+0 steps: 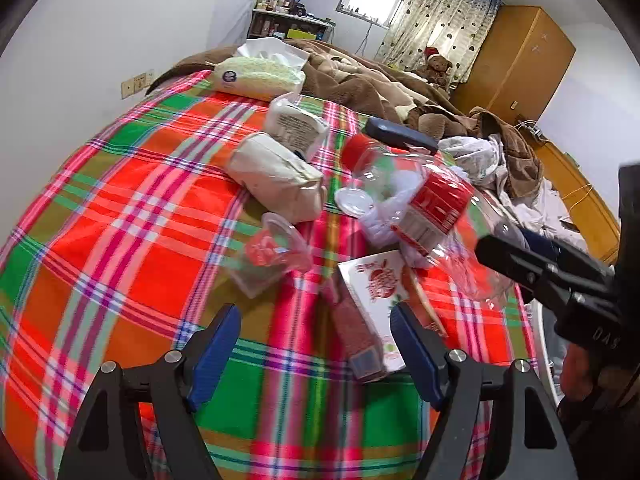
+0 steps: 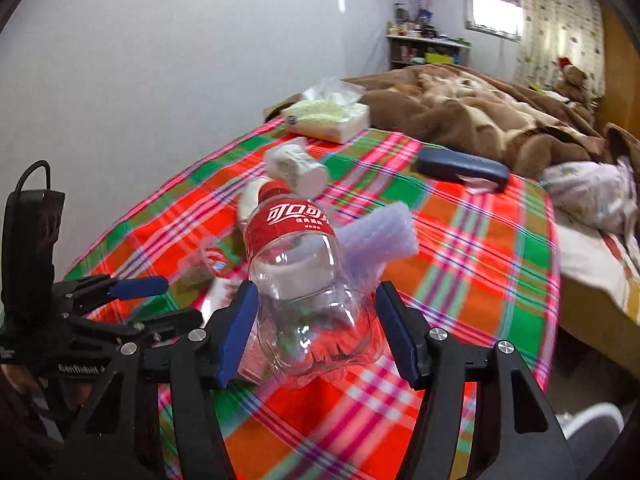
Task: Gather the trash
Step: 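Reach the left tool toward the strawberry carton while the right tool grasps the clear bottle, then grasp the strawberry milk carton with the left tool while the right tool lifts the Coca-Cola bottle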
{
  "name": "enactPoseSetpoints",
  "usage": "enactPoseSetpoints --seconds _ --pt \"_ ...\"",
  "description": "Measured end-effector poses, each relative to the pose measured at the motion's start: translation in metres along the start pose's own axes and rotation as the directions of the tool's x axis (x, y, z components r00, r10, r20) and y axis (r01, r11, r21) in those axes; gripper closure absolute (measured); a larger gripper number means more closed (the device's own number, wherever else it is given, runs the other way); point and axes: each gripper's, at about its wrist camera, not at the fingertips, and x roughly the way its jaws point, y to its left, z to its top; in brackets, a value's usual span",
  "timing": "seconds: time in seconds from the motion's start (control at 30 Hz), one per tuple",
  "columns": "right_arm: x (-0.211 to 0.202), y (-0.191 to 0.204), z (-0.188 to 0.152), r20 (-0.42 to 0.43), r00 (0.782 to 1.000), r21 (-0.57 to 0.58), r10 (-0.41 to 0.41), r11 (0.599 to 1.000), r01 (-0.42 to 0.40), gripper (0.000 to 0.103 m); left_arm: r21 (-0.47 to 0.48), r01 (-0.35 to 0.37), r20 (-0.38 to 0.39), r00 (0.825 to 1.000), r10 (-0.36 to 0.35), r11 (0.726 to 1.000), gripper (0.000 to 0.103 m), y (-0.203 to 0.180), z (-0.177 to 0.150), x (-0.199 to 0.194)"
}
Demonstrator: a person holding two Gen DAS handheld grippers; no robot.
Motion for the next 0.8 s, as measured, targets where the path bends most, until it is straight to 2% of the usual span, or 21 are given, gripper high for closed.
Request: enactPoseSetpoints --seconds 0.2,0.33,0.5,0.6,0.67,0.73,0.8 --pt "-0.001 -0.009 -0.019 -0.043 0.996 0.0 -0.073 0.997 0.073 0.042 0.018 0.038 -0.01 0.999 -0.038 0.999 0.026 -0.018 0.002 0.01" --pt "-0.004 -0.019 -0.028 -0.087 0.99 0.018 -0.11 0.994 0.112 0.042 0.03 0.031 -0.032 0.999 -0.03 0.999 0.026 -0.026 0.002 0.022" --pt "-0.013 -0.028 -0.037 -0.128 0.985 0.032 -0.113 0.993 0.118 0.042 0.038 0.047 -0.046 0.998 -0.045 0.998 0.026 -0.031 0.003 0.03" --pt "-0.017 -0.026 -0.04 -0.158 0.978 0.002 -0.137 0.99 0.139 0.042 0.032 0.023 -0.052 0.998 -0.021 0.999 0.026 -0.034 0.006 0.03" --pt "-0.021 -0.027 -0.042 -0.166 0.974 -0.009 -0.157 0.987 0.158 0.042 0.071 0.018 -0.035 0.999 -0.015 0.997 0.026 -0.039 0.005 0.028" --pt "-0.021 -0.03 -0.046 -0.188 0.969 -0.009 -0.163 0.986 0.164 0.042 0.059 -0.005 -0.063 0.998 0.009 0.998 0.026 -0.038 0.006 0.033" --pt "-0.024 -0.031 -0.049 -0.189 0.967 -0.014 -0.172 0.985 0.172 0.042 0.059 0.013 -0.063 0.998 -0.01 0.998 0.026 -0.038 0.004 0.035"
